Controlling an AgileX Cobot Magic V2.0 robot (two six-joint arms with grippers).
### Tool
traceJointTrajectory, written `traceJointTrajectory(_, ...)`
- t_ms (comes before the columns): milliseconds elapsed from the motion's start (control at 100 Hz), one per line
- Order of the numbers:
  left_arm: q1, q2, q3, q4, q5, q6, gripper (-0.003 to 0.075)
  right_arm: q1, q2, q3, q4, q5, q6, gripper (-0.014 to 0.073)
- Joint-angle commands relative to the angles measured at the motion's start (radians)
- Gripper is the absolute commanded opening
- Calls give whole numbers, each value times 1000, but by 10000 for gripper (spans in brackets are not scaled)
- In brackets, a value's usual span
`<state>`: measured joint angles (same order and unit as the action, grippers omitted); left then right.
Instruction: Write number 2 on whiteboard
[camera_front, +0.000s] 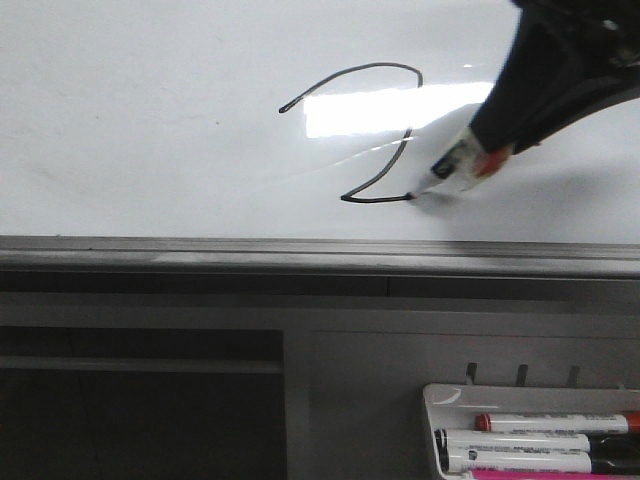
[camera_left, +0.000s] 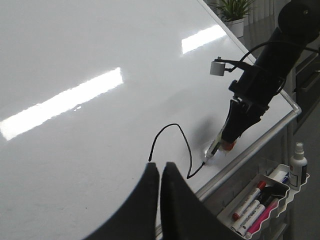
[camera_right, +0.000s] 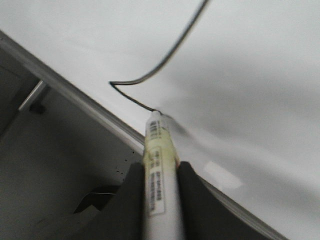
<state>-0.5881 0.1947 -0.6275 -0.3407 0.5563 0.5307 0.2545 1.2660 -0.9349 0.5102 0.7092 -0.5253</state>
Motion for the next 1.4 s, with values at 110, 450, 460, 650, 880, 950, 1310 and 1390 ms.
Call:
traceJointTrajectory(110,1,14,-24,-21,-78,-11,-20,-205,-161,39,-105,-34,60,-69)
traceJointTrajectory(450,1,14,-24,-26,-137,-11,-20,-198,-277,28,38,5,24,-71)
traceJointTrajectory(460,1,16,-24,-30,-137,-11,-20,-193,-281,22,62,8,16,-71)
traceJointTrajectory(650,1,131,-120,-167,66,35,237,8,-370,-76,393,29,-306,-71)
traceJointTrajectory(880,1,388,-353,-219,341,166,447,261,-326,-131,416,149,-630,-71)
traceJointTrajectory(950,1,449,-415,-266,405,262,414,301,-301,-131,414,167,-652,-71)
traceJointTrajectory(1310,1,658,-521,-399,575,333,323,485,-281,-132,414,70,-723,-71)
traceJointTrajectory(1390,1,692,-521,-427,606,353,323,519,-281,-132,412,25,-723,-71)
